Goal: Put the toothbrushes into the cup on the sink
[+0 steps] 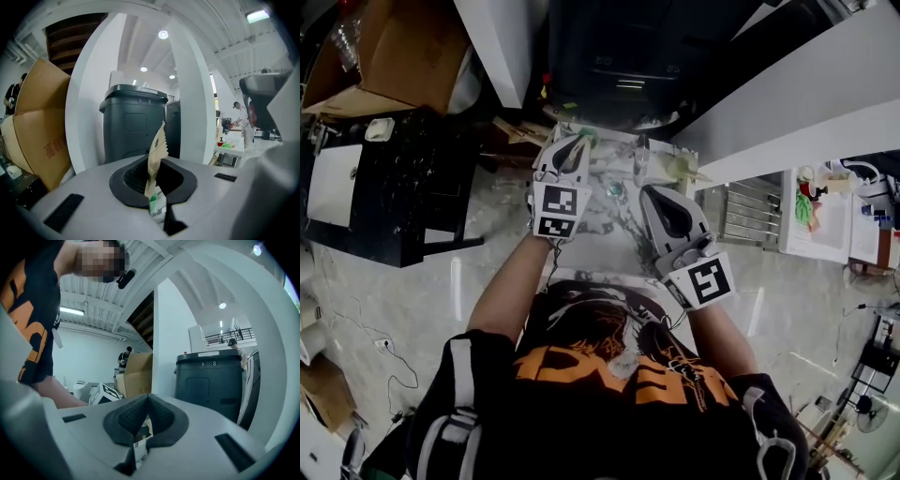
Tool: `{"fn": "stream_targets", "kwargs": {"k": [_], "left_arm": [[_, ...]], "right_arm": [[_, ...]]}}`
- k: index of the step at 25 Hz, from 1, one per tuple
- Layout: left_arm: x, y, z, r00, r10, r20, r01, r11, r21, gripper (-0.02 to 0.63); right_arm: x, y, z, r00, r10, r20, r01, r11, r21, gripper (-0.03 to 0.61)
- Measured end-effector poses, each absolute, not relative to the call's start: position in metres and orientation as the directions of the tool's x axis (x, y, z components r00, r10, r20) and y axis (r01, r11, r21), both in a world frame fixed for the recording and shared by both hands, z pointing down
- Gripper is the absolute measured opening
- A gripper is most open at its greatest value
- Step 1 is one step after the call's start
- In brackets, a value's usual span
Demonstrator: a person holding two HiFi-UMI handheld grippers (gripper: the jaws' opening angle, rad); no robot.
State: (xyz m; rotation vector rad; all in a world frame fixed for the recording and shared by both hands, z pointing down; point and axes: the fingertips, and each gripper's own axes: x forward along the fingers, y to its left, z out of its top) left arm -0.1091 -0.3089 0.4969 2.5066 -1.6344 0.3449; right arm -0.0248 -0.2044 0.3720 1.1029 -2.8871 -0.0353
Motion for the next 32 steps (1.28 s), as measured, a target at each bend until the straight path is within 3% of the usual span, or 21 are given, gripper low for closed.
{"fn": "stream_targets", "kwargs": {"k": [32], "left_arm": [[-0.094, -0.362, 0.630, 0.382, -0.828, 0.410, -0.905, -0.426, -0.016, 0.049]], "right_arm": [[0.011, -0.205, 0.378, -0.641, -0.759, 0.114, -0.760, 0.648, 0.041, 0.014]]}}
